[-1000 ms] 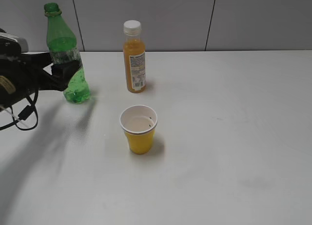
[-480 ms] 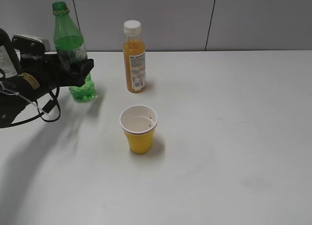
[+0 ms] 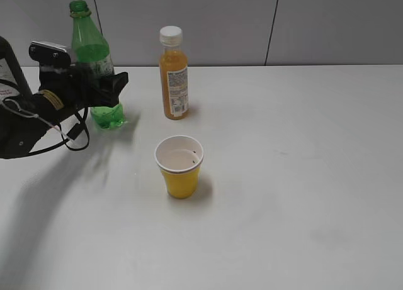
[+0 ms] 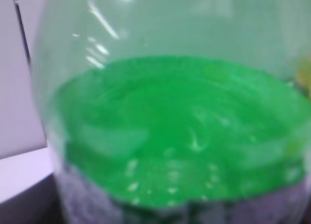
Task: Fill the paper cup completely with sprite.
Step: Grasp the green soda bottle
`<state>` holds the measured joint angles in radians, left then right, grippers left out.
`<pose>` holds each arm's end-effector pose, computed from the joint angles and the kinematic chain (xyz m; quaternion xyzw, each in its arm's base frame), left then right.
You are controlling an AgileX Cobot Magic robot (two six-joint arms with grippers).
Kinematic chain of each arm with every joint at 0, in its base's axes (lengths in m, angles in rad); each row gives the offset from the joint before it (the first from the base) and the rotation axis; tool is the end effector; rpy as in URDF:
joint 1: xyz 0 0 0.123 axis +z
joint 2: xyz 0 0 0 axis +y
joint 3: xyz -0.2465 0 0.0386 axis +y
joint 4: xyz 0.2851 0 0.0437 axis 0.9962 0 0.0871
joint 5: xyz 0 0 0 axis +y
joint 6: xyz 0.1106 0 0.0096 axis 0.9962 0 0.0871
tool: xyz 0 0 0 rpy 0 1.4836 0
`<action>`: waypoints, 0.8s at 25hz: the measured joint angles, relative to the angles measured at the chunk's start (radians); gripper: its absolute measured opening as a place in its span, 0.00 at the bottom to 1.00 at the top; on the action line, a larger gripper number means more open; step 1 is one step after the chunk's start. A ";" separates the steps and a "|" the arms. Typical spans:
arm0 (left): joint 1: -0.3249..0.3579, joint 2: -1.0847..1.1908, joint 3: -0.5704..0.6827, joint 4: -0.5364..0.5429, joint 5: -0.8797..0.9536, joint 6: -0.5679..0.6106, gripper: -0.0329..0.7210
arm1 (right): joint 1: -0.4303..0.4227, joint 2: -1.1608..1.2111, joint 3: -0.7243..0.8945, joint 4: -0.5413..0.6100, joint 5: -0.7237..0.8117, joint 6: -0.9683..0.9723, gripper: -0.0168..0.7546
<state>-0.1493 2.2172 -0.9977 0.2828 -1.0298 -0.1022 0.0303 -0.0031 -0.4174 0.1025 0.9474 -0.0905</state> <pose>0.4167 -0.0895 0.0308 0.1521 0.7316 -0.1239 0.6529 0.0957 0.0121 0.2702 -0.0479 0.8418 0.0350 0.5365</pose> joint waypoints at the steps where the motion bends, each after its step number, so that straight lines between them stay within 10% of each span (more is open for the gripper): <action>1: 0.000 0.005 0.000 -0.004 0.000 0.000 0.85 | 0.000 0.000 0.000 0.000 0.000 0.000 0.79; 9: -0.001 0.009 0.000 -0.015 -0.008 -0.002 0.65 | 0.000 0.000 0.000 0.000 0.000 0.000 0.79; 20: -0.001 -0.008 0.030 -0.016 -0.021 -0.001 0.65 | 0.000 0.000 0.000 0.000 0.000 0.000 0.79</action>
<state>-0.1500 2.2095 -0.9675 0.2670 -1.0506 -0.1031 0.0303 -0.0031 -0.4174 0.1025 0.9474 -0.0905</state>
